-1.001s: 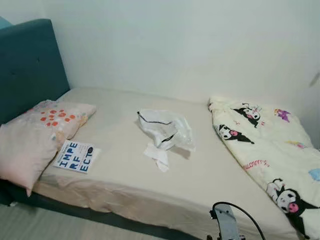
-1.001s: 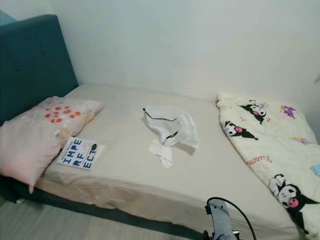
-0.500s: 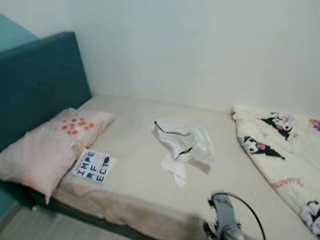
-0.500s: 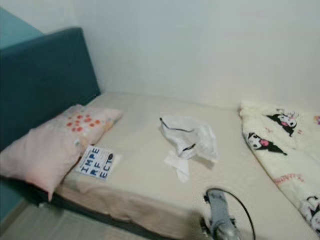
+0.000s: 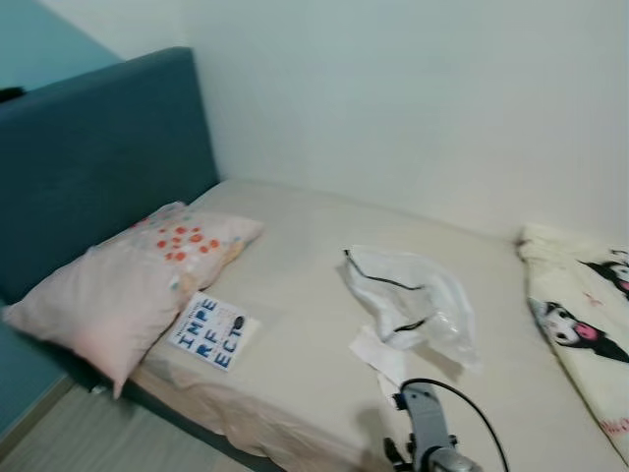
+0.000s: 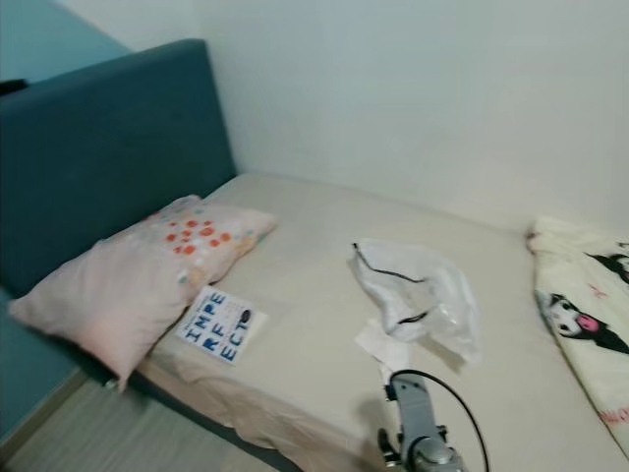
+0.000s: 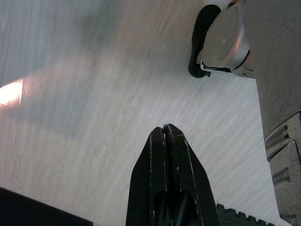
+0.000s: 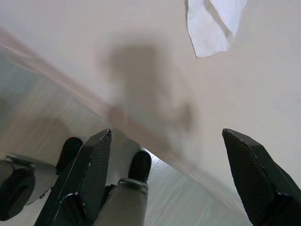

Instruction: Clean up the room

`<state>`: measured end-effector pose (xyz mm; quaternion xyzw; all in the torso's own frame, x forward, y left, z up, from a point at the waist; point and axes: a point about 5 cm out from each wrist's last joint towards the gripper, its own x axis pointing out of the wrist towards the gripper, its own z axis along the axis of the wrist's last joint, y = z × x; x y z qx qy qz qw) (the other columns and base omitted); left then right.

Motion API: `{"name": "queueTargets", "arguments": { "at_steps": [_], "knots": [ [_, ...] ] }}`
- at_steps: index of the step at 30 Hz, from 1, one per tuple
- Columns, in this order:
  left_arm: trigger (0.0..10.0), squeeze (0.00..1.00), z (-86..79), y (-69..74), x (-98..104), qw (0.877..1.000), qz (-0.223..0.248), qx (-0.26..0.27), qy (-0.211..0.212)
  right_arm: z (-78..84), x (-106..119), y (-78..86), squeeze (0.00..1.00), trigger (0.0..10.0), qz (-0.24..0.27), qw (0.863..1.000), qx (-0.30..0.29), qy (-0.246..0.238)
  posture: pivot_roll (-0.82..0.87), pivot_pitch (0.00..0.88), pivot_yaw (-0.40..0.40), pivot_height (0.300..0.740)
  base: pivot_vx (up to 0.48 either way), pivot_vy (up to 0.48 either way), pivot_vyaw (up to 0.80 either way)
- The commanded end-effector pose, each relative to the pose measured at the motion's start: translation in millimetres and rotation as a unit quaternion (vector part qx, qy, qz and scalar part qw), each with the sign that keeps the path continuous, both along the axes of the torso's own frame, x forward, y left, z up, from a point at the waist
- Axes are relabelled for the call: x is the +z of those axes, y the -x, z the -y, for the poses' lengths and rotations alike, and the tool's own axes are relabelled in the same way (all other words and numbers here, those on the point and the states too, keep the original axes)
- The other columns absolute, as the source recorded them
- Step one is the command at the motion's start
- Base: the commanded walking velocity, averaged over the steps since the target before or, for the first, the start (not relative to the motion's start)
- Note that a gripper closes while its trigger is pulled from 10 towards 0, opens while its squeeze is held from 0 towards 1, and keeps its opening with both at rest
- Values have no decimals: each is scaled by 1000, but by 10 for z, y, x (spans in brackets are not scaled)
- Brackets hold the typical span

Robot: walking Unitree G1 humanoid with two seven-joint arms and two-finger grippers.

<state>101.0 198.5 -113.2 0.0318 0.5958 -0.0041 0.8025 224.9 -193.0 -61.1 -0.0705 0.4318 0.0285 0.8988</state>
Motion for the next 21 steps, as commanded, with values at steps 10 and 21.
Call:
{"name": "queueTargets", "arguments": {
  "at_steps": [10,21],
  "knots": [
    [10000,0,36,-498,160,995,102,-2,10,92,-9,35,0,10000,-5,1000,-15,16,-3,0,-21,729,0,0,0],
    [10000,0,77,-496,155,995,101,-17,16,72,7,3,0,10000,-1,1000,-21,12,-9,0,-23,729,279,0,0]
  ]
}}
